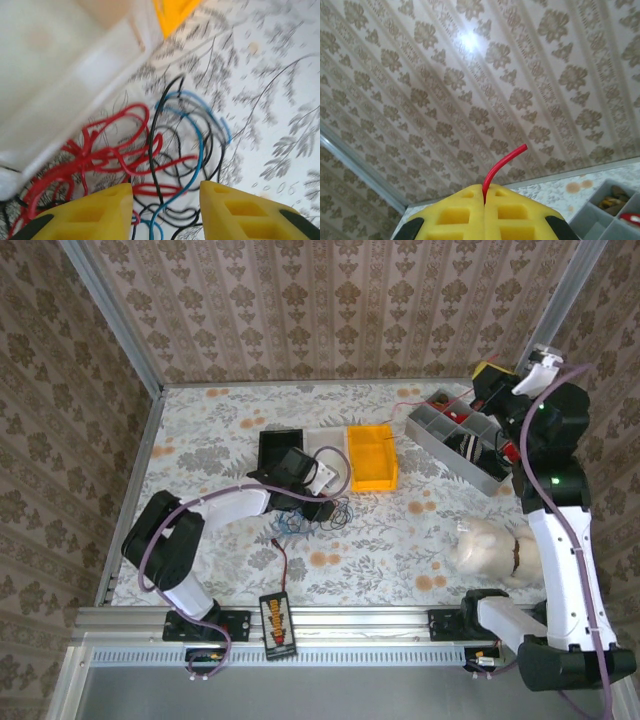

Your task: Untangle the cables

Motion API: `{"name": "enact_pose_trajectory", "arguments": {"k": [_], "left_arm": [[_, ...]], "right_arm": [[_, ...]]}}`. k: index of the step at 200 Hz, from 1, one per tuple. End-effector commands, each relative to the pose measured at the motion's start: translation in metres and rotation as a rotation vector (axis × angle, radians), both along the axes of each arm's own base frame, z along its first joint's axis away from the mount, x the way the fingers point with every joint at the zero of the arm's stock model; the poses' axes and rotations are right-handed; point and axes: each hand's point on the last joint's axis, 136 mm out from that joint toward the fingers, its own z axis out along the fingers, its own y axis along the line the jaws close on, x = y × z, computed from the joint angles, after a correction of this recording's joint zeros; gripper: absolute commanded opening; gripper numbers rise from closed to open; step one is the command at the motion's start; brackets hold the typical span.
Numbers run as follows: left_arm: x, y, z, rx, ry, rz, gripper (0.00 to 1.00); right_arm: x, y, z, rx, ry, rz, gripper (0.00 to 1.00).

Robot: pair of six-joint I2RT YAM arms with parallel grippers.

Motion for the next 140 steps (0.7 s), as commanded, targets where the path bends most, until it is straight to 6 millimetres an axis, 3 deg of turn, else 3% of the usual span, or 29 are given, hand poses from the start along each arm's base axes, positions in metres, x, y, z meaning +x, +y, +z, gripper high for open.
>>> {"name": "enact_pose_trajectory", "arguments": {"k": [1,28,74,101,140], "left_arm": [[0.009,-0.011,0.031,-0.096,-0.068,0.009,0.46],[0.024,-0.004,0.055,-0.157,-0.118,0.092,0.51],[0.057,0.026,0.086,-0.222,-0.236,0.322,0.57],[0.065,0.036,0.088,-0.221,-0.258,0.389,0.58],[0.077,0.061,0.078,-0.158,-0.277,0.566,0.58]], "right_arm": [[0.015,0.015,-0.014,-0.008,0.018,0.023,0.0],[0.033,0.044,-0.037,-0.013,0.067,0.084,0.0],[0.056,0.082,-0.091,0.008,0.172,0.165,0.0],[0.065,0.087,-0.118,-0.004,0.234,0.156,0.0],[0.074,0.075,-0.132,-0.068,0.275,0.077,0.0]]}}
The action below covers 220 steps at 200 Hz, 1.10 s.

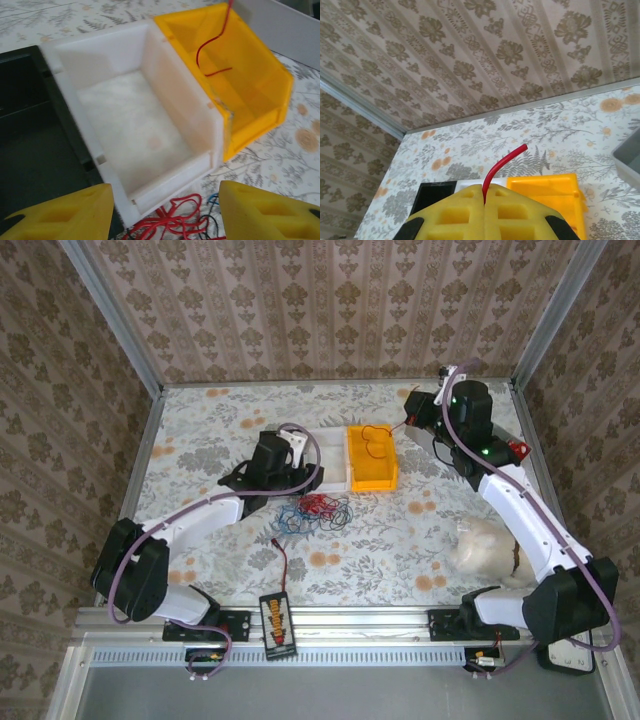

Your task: Untangle the cables

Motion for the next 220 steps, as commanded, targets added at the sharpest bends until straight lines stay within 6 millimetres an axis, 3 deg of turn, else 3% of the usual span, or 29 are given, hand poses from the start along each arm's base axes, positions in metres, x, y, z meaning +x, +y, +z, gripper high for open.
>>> {"name": "enact_pose_trajectory", "arguments": {"k": [1,24,46,64,69,113,143,220], "left_arm": [[0.013,0.023,-0.001,0.008,-0.015,0.176,0.58],[0.02,0.047,-0.002,0.022,-0.025,0.331,0.58],[0.02,0.056,-0.004,0.025,-0.031,0.383,0.58],[0.02,0.057,-0.004,0.027,-0.027,0.387,0.58],[0.021,0.058,-0.004,0.031,-0.028,0.387,0.58],[0.02,0.056,-0.007,0.034,-0.018,0.379,0.58],[0.02,0.055,-0.009,0.038,-0.015,0.375,0.58],[0.014,0.055,-0.011,0.046,-0.003,0.357,0.58]], "right_arm": [[0.007,-0.012,0.001,-0.056,-0.014,-0.069,0.0],[0.012,-0.017,-0.018,-0.105,0.043,-0.117,0.0],[0.014,-0.014,-0.039,-0.165,0.101,-0.144,0.0],[0.013,-0.011,-0.047,-0.238,0.131,-0.167,0.0],[0.017,-0.007,-0.06,-0.268,0.163,-0.165,0.0],[0.019,0.029,-0.103,-0.424,0.286,-0.066,0.0],[0.023,0.049,-0.134,-0.435,0.374,0.006,0.0],[0.043,0.079,-0.208,-0.469,0.501,0.113,0.0]]}}
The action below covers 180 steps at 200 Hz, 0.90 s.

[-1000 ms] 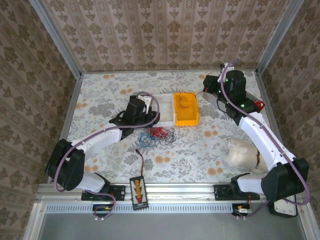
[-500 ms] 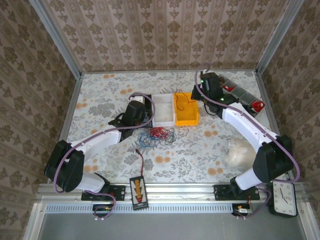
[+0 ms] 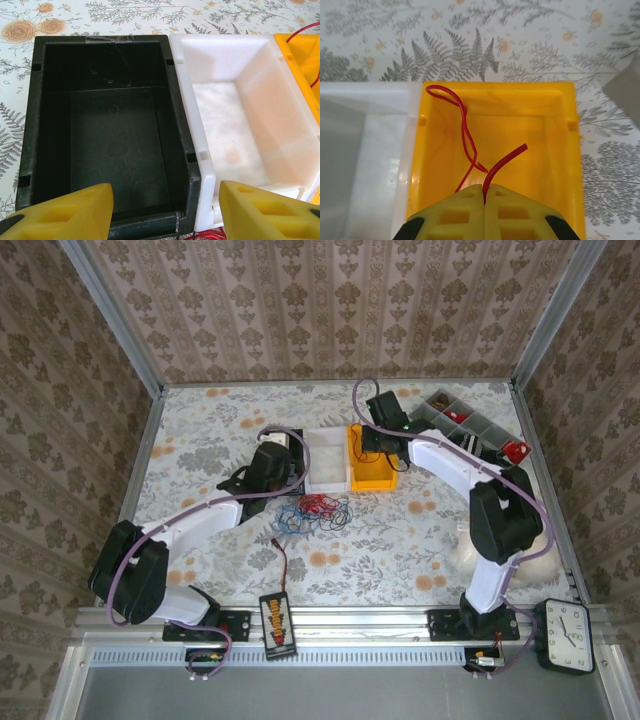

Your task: Untangle the cables

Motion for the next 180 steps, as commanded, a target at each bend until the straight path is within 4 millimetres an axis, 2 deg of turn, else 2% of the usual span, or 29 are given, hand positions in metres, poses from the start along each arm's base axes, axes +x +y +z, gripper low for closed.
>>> {"name": "enact_pose_trajectory", "arguments": {"k": [1,49,79,95,117,146,180], "left_arm": [[-0.004,0.004,0.003,-0.005,0.0,0.009,0.58],[-0.005,-0.002,0.002,-0.008,0.003,-0.005,0.58],[-0.005,-0.005,0.003,-0.003,0.005,-0.015,0.58],[-0.005,-0.005,0.003,-0.001,0.006,-0.015,0.58],[-0.005,-0.006,0.003,0.0,0.006,-0.018,0.58],[-0.004,-0.008,0.003,0.001,0.003,-0.019,0.58],[-0.003,-0.01,0.002,0.008,0.002,-0.024,0.58]], "right_arm": [[0.003,0.014,-0.016,0.006,0.04,0.05,0.0],[0.006,0.02,-0.058,-0.013,0.118,0.058,0.0],[0.006,0.019,-0.072,-0.038,0.143,0.062,0.0],[0.006,0.017,-0.073,-0.046,0.142,0.059,0.0],[0.007,0.018,-0.064,-0.04,0.129,0.061,0.02],[0.009,0.02,-0.028,0.001,0.058,0.055,0.29],[0.007,0.01,0.012,0.012,-0.025,0.014,0.48]]}}
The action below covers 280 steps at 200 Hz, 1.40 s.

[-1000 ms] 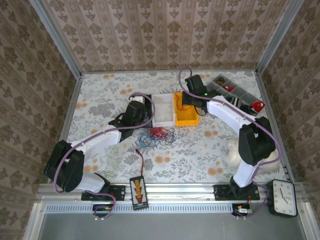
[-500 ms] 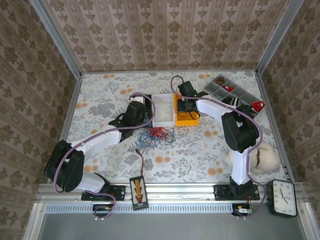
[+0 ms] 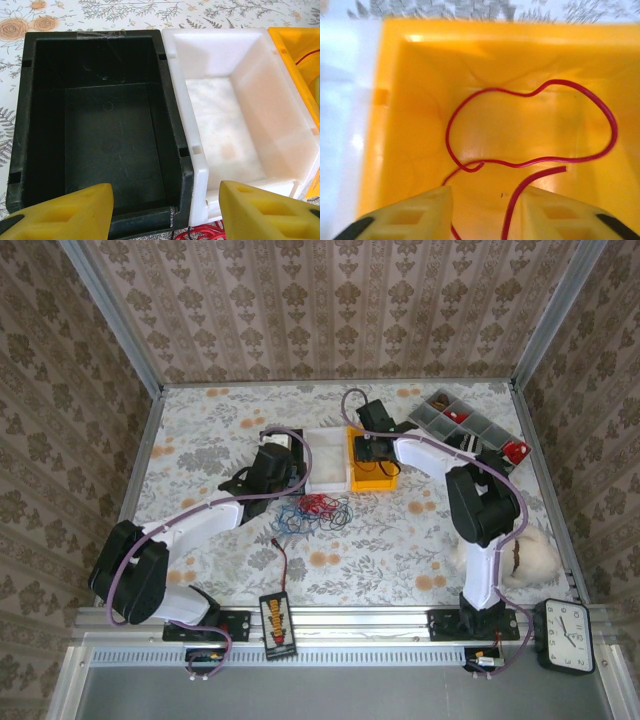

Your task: Untangle the cables

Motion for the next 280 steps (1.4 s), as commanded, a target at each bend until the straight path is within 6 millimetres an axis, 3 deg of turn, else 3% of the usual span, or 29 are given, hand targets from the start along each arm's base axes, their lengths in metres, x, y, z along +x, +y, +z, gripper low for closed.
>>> {"name": "enact_pose_trajectory", "arguments": {"k": [1,34,90,123,171,193,219,258,280], "left_arm": [[0.001,-0.005,0.003,0.003,-0.003,-0.009,0.58],[0.0,-0.006,0.001,0.015,-0.002,-0.023,0.58],[0.0,-0.006,0.0,0.021,0.0,-0.027,0.58],[-0.003,-0.005,-0.006,0.045,0.014,-0.039,0.58],[-0.021,-0.004,-0.028,0.162,0.091,-0.155,0.58],[-0.03,0.002,-0.038,0.208,0.139,-0.183,0.58],[-0.038,0.005,-0.045,0.207,0.162,-0.195,0.57],[-0.047,0.013,-0.056,0.221,0.196,-0.19,0.57],[-0.051,0.015,-0.063,0.223,0.208,-0.192,0.57]], "right_arm": [[0.001,-0.003,0.058,0.032,-0.116,-0.024,0.48],[-0.006,-0.014,0.081,0.035,-0.195,-0.051,0.56],[-0.014,-0.011,0.075,0.056,-0.181,-0.018,0.54],[-0.043,0.016,0.067,0.151,-0.155,0.082,0.52],[-0.119,0.083,0.027,0.158,-0.078,0.369,0.51],[-0.138,0.106,0.012,0.152,-0.034,0.465,0.5],[-0.147,0.129,0.0,0.111,0.002,0.557,0.49],[-0.154,0.128,-0.031,0.039,0.091,0.61,0.45],[-0.177,0.123,-0.044,0.055,0.165,0.671,0.43]]}}
